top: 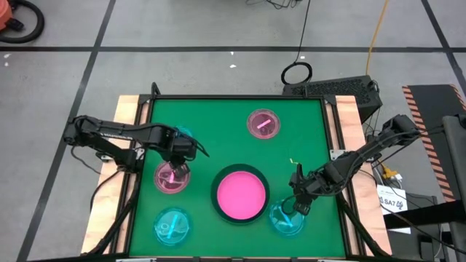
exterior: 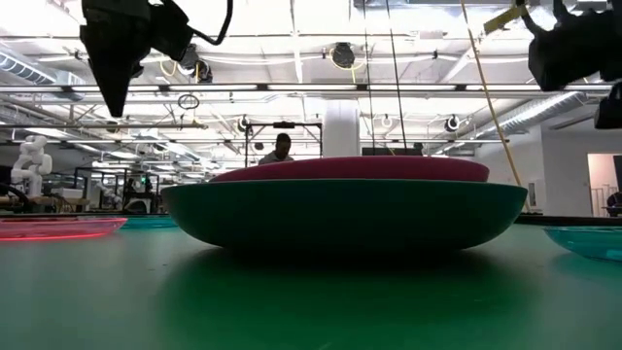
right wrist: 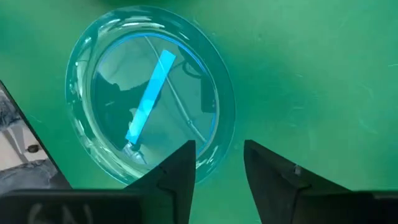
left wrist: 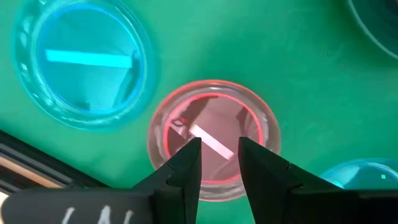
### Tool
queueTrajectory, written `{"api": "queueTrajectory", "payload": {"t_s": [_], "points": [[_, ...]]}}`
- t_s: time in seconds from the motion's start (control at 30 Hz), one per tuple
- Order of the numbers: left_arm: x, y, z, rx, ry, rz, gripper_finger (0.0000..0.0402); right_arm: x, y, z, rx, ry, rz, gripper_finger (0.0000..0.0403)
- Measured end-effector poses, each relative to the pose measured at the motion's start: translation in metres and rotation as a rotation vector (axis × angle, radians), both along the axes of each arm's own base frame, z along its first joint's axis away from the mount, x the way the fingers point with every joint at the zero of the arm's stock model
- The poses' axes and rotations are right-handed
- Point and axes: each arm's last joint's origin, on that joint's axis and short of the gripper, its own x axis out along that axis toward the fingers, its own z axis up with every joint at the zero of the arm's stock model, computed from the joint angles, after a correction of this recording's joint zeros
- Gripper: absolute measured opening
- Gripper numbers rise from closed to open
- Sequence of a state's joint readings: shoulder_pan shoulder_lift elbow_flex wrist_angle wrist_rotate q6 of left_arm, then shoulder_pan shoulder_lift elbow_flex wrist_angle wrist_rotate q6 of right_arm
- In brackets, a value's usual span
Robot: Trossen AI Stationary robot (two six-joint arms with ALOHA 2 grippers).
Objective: Stack plastic plates
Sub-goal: Stack the bottom right blue transparent plate on top of the pink plate
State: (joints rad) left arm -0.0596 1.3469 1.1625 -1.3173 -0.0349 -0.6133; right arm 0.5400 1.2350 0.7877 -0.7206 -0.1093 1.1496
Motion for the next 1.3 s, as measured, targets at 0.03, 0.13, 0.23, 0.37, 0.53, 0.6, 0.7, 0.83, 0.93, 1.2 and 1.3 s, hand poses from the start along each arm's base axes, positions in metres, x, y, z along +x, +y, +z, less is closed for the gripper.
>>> {"api": "queueTrajectory", "payload": {"t_s": [0.03,0.13,0.23,0.37,0.53,0.6,0.7,0.83,0.93,1.2,1.3], "points": [[-0.001,0.002,0.001,0.006,-0.003,-0.006,0.0113,0.000,0.000,-0.001,0.003,-0.004,0.001,0.0132],[-0.004,0.010,0.004,0.012,-0.007,-0.007,0.0113,0.001,0.000,-0.005,0.011,-0.030,0.018,0.0131],[-0.004,0.016,0.006,0.014,-0.038,0.012,0.0113,0.000,0.000,-0.013,0.018,-0.052,0.029,0.0131],[0.002,0.017,0.012,0.000,-0.160,0.001,0.0113,-0.003,-0.001,-0.026,0.037,-0.067,0.009,0.0131],[0.007,0.010,0.015,-0.011,-0.245,-0.030,0.0113,-0.004,-0.001,-0.030,0.063,-0.066,0.013,0.0130],[0.007,0.008,0.015,-0.016,-0.237,-0.027,0.0113,-0.003,-0.001,-0.030,0.062,-0.070,0.014,0.0130],[0.005,0.006,0.014,-0.012,-0.216,0.005,0.0113,-0.003,-0.001,-0.030,0.062,-0.071,0.019,0.0130],[-0.002,0.007,0.004,-0.018,-0.187,0.044,0.0113,-0.004,0.000,-0.030,0.063,-0.071,0.022,0.0130],[-0.012,0.006,-0.007,-0.042,-0.164,0.083,0.0113,-0.004,0.000,-0.030,0.068,-0.068,0.006,0.0130],[-0.023,-0.005,-0.009,-0.092,-0.223,0.095,0.0113,-0.002,0.001,-0.029,0.082,-0.082,-0.002,0.0130],[-0.023,-0.007,-0.009,-0.084,-0.226,0.100,0.0113,-0.002,0.001,-0.029,0.085,-0.077,-0.018,0.0130]]}}
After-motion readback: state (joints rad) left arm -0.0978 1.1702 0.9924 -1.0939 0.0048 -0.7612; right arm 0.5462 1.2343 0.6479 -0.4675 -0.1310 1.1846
